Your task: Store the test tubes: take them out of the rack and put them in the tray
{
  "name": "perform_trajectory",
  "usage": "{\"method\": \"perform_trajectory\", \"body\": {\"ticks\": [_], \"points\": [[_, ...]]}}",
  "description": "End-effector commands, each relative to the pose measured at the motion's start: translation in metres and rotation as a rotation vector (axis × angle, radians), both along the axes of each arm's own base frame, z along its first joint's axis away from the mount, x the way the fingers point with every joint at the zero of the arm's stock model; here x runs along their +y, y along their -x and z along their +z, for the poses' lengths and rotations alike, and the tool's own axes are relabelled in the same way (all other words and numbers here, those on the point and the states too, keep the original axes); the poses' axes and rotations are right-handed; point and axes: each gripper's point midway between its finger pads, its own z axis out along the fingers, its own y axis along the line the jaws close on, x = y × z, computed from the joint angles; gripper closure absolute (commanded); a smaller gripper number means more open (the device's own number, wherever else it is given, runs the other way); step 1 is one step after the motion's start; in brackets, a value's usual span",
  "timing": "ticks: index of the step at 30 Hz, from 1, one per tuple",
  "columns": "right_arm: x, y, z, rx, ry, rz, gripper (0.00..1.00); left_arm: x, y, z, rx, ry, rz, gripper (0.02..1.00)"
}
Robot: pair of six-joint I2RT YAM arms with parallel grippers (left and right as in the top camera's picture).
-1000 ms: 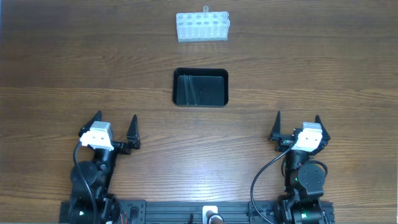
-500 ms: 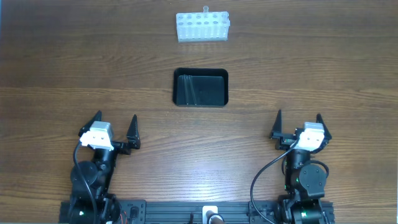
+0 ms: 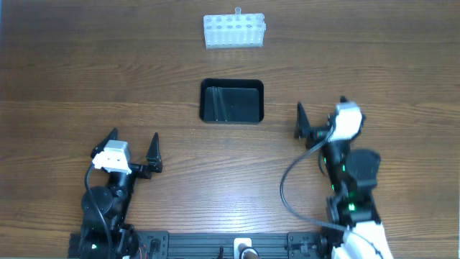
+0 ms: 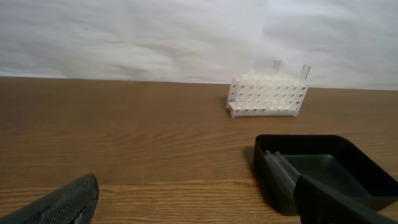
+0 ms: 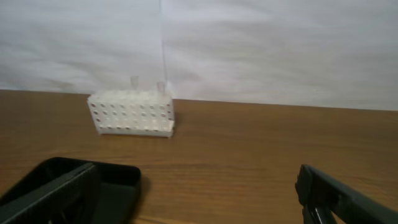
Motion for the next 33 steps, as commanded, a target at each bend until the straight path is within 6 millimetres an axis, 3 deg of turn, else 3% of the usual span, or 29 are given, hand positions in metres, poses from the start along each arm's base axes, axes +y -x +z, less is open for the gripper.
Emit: {"method": "perform_trajectory", "body": {"ticks": [1,7,15,26,33], "points": [[0.047,-0.037,0.013,0.06,-0.009,0.142,0.007,-0.001,0.001,0.0,-0.005,-0.009,-0.008,0.018],[0.132,-0.082,-0.005,0.186,0.041,0.263,0.007,-0.001,0.001,0.0,-0.005,-0.009,-0.008,0.02],[0.176,-0.138,-0.027,0.351,0.031,0.143,0.009,-0.001,0.001,0.0,-0.005,-0.009,-0.008,0.018],[0.194,-0.227,-0.054,0.464,0.054,0.028,0.007,-0.001,0.001,0.0,-0.005,-0.009,-0.008,0.02],[0.187,-0.266,-0.068,0.484,0.057,-0.031,0.009,-0.001,0.001,0.0,-0.005,-0.009,-0.008,0.018]]}}
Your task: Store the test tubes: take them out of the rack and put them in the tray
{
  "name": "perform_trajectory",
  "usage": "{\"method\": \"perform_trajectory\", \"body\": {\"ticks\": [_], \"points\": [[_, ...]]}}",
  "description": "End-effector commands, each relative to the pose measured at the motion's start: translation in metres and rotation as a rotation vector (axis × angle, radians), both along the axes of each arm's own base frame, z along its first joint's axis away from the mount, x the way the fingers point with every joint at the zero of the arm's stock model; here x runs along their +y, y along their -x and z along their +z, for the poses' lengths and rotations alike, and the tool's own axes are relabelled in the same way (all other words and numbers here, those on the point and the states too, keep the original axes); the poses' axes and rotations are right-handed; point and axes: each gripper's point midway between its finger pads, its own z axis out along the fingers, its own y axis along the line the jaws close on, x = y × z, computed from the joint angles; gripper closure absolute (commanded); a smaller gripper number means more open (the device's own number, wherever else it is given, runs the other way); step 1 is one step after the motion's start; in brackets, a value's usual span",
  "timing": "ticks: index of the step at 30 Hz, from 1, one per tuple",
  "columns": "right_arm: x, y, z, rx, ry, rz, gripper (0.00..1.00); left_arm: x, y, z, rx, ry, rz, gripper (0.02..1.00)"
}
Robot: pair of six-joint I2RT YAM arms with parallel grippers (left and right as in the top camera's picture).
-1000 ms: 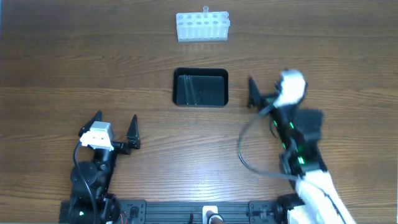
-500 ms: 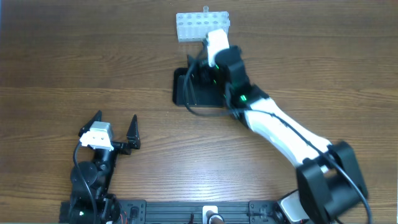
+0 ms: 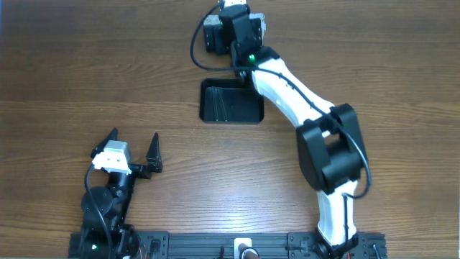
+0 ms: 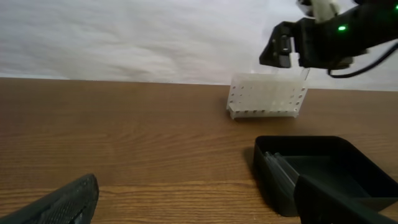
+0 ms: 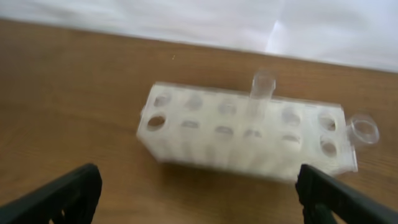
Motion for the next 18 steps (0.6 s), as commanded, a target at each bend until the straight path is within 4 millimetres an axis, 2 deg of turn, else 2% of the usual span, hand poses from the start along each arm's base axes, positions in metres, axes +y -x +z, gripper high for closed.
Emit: {"method": "perform_trajectory", "body": {"ticks": [1,10,18], "points": [[-0.012,-0.028,0.001,-0.024,-0.003,-0.064,0.007,-0.001,0.0,-0.001,-0.001,-0.01,-0.008,0.018],[-0.019,-0.05,-0.017,-0.049,-0.016,-0.089,0.007,-0.001,0.0,-0.001,-0.001,-0.01,-0.008,0.02],[-0.016,-0.057,-0.02,-0.08,-0.031,-0.089,0.023,-0.001,0.0,-0.001,-0.001,-0.01,-0.008,0.018]]}}
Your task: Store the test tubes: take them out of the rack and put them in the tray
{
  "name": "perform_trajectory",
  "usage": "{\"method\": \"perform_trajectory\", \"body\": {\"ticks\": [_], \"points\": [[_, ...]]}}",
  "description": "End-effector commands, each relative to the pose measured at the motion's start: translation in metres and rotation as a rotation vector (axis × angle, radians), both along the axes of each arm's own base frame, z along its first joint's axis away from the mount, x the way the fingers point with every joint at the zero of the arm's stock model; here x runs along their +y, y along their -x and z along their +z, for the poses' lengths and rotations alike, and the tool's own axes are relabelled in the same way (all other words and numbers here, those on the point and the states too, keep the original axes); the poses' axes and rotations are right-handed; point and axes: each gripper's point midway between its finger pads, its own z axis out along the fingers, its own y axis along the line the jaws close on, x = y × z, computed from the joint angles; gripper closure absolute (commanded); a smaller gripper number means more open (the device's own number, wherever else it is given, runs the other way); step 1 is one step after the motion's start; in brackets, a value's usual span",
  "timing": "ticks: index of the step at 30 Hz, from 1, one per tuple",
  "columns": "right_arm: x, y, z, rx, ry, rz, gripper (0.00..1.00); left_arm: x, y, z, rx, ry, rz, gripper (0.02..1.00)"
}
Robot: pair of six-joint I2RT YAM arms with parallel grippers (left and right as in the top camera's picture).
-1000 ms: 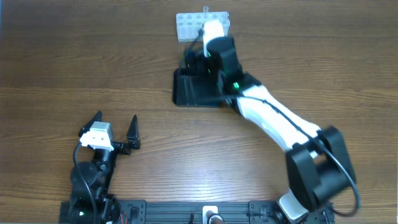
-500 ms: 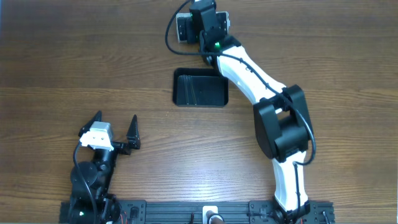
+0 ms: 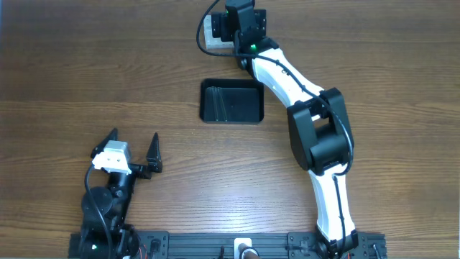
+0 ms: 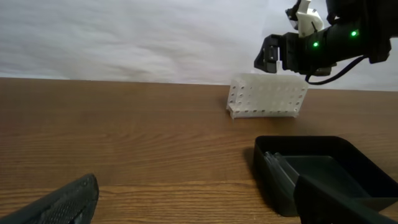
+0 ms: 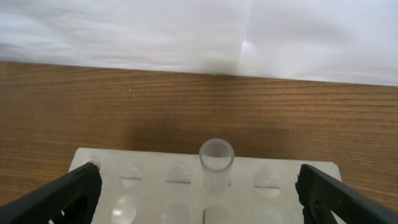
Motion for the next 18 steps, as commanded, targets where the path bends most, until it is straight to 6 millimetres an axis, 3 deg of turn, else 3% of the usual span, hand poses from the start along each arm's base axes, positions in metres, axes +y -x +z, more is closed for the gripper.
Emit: {"method": "perform_trajectory", "body": {"ticks": [1,14,18], "points": [[-0.0008,-0.0084,0.0028,-0.026,-0.01,-0.018,0.027,-0.0008,0.0004,-0.0014,-0.001,-0.01,-0.008,0.027],[0.0004,-0.0113,-0.0007,-0.04,0.006,-0.006,0.281,-0.0008,0.0004,-0.0014,-0.001,-0.01,-0.008,0.018],[0.0006,-0.0117,0.0,-0.047,0.03,0.008,0.305,-0.0008,0.0004,-0.0014,-0.001,-0.01,-0.008,0.018]]}}
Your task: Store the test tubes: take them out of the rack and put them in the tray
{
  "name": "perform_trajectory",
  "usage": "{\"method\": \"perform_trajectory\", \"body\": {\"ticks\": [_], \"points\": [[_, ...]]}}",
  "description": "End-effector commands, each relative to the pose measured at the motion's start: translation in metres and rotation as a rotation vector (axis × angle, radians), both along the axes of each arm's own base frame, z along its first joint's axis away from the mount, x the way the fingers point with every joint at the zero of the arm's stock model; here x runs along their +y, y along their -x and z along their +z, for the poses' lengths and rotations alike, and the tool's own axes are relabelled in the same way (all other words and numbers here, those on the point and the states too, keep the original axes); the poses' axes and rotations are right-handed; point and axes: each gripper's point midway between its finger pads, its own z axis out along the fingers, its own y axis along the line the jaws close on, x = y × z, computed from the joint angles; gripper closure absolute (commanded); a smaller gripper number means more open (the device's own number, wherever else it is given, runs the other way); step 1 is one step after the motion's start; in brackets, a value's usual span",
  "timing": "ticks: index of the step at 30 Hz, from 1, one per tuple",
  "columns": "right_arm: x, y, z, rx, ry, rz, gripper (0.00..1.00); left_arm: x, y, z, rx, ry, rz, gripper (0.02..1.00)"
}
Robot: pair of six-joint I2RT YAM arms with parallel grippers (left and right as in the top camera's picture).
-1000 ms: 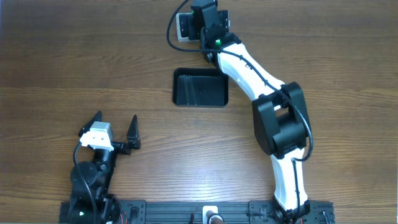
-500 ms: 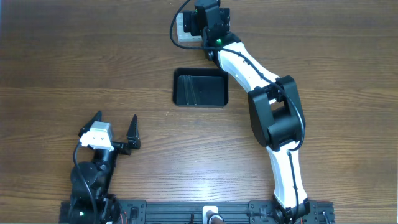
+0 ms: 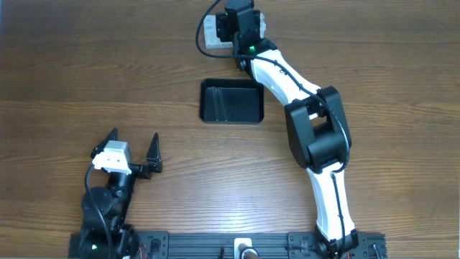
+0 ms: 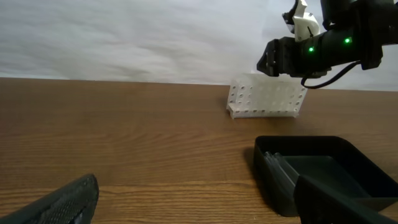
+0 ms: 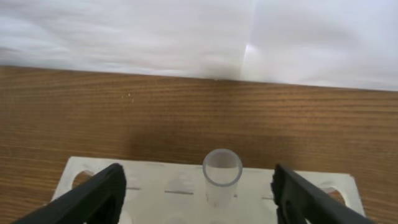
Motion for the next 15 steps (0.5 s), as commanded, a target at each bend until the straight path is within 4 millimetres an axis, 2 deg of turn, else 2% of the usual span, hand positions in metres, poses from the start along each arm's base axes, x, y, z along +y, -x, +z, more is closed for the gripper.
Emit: {"method": "perform_trajectory", "body": {"ticks": [1,7,15], "points": [[-0.0014,-0.0071,0.0059,-0.031,0.033,0.006,0.327,-0.0008,0.0004,-0.0014,-0.001,-0.01,-0.008,0.018],[-0.0011,-0.0077,0.0047,-0.038,0.072,0.027,0.4,-0.0008,0.0004,-0.0014,-0.001,-0.01,-0.008,0.02],[0.0012,-0.0127,0.0022,-0.066,0.069,0.03,0.406,-0.0008,0.0004,-0.0014,-0.001,-0.01,-0.008,0.018]]}}
